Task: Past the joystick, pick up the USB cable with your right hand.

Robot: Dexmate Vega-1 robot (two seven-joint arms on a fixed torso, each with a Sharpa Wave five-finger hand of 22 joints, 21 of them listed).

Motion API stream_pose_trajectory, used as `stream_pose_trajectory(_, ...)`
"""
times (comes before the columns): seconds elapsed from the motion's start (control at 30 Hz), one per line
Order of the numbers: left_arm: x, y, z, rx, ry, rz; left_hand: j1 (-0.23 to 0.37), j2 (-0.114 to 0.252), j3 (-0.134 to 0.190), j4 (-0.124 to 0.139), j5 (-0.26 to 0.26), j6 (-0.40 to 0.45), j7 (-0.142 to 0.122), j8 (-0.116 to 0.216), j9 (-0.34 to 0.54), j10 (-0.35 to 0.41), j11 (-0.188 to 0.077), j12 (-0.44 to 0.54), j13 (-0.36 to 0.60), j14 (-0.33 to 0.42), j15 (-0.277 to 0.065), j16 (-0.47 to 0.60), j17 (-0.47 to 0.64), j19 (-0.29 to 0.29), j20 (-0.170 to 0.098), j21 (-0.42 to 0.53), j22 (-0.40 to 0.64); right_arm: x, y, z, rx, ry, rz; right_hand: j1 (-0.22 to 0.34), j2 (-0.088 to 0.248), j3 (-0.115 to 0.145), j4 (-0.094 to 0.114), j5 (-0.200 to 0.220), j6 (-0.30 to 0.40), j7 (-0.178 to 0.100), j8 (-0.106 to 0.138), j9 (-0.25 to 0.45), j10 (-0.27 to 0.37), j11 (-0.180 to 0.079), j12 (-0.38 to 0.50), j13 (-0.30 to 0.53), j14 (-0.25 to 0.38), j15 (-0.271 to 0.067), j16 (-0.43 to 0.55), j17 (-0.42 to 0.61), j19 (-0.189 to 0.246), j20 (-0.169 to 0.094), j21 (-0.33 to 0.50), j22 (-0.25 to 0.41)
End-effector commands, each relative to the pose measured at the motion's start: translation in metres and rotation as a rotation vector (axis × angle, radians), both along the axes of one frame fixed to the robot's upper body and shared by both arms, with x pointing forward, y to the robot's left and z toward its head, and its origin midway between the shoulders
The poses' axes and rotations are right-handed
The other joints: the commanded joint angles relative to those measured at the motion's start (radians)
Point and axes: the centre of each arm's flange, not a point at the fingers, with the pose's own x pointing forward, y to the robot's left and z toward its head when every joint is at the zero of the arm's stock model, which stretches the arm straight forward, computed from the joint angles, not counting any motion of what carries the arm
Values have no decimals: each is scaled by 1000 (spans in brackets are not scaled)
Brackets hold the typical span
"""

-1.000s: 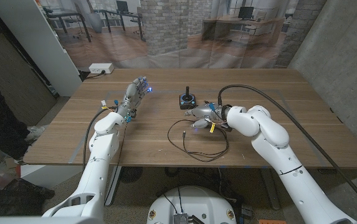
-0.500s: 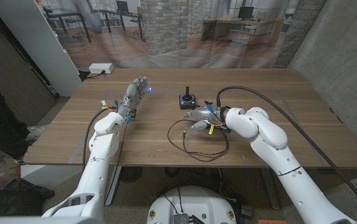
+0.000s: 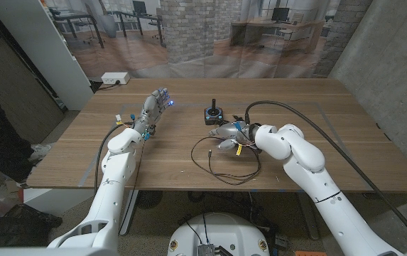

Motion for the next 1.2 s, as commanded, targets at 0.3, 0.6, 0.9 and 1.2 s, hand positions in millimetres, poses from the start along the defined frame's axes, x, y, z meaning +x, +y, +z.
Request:
stream_pose_trajectory(0.3,3,1,1,3,5,0,-7,77,-1,2,5,4,-3,4,4,2,-1,2,2,5,0,3,2,1,-1,-3,5,6,4,-9,21,-47,-6,80,-25,-6,-2,11,35,-9,19,6,37,-12,17,2,45,-22,14,3,27,-7,9,3)
stream_pose_trajectory(0.6,4,2,2,0,5,2,-7,77,-2,2,5,4,-5,4,4,3,-1,2,2,5,0,3,2,2,0,-4,5,8,6,-13,16,-41,-8,116,-39,-16,0,15,53,-13,22,6,59,-12,22,4,69,-27,18,4,41,-9,11,4)
stream_pose_trajectory(0.9,4,3,2,-1,4,4,-7,77,-2,2,5,4,-5,4,4,3,0,2,2,6,-1,4,3,3,-1,-5,5,13,8,-20,20,-42,-14,153,-51,-29,5,23,84,-21,28,7,91,-12,30,6,109,-42,27,8,68,-16,17,5)
stream_pose_trajectory(1.2,5,3,2,2,6,2,-8,76,-3,2,5,5,-6,4,4,3,0,2,2,5,-1,3,3,3,-1,-6,5,12,5,-22,81,-119,23,230,-28,-85,24,41,252,-60,69,12,252,-39,76,18,305,-115,108,46,216,-44,67,16)
